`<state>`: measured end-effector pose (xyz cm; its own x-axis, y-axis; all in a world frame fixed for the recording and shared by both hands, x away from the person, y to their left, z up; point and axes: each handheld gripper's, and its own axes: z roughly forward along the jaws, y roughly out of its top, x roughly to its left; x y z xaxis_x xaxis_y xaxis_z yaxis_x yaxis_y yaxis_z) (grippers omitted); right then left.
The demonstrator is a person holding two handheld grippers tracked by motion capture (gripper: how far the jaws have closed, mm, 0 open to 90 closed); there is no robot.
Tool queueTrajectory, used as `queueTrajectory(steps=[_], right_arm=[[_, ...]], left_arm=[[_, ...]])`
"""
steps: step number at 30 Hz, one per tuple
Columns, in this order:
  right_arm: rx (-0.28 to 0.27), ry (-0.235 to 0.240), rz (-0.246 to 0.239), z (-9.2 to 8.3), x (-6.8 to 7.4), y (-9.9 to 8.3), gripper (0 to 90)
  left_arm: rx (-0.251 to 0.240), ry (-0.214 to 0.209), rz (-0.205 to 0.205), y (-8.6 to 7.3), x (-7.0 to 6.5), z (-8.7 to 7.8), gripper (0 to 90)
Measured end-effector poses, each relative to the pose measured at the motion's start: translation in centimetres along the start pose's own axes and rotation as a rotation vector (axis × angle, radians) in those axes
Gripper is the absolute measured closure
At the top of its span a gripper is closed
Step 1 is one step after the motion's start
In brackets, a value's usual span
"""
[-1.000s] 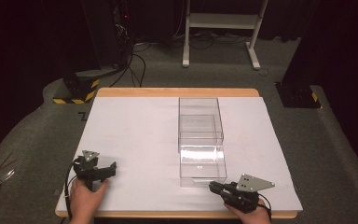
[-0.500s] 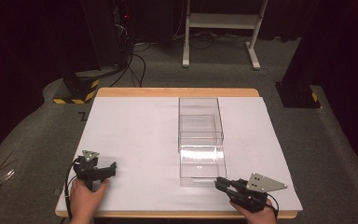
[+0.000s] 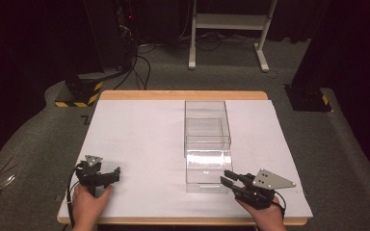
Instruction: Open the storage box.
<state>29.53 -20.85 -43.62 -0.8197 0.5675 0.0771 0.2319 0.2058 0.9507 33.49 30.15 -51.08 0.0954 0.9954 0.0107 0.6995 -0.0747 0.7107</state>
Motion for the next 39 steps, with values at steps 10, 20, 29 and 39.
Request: queueTrajectory(steps=[10, 20, 29, 39], right_arm=[[-0.008, -0.096, -0.005, 0.4, -1.0, 0.1, 58.2], [0.019, -0.291, 0.026, -0.1, -3.6, -1.1, 49.7], [0.116, -0.468, 0.077, -0.7, -6.2, -3.1, 43.5], [0.255, -0.558, 0.128, -0.8, -8.0, -5.5, 38.7]], left_arm=[[0.0, 0.0, 0.001, 0.0, 0.0, 0.0, 0.4], [0.0, 0.0, 0.0, 0.0, 0.0, 0.0, 0.4], [0.0, 0.0, 0.0, 0.0, 0.0, 0.0, 0.4], [0.0, 0.0, 0.001, 0.0, 0.0, 0.0, 0.4]])
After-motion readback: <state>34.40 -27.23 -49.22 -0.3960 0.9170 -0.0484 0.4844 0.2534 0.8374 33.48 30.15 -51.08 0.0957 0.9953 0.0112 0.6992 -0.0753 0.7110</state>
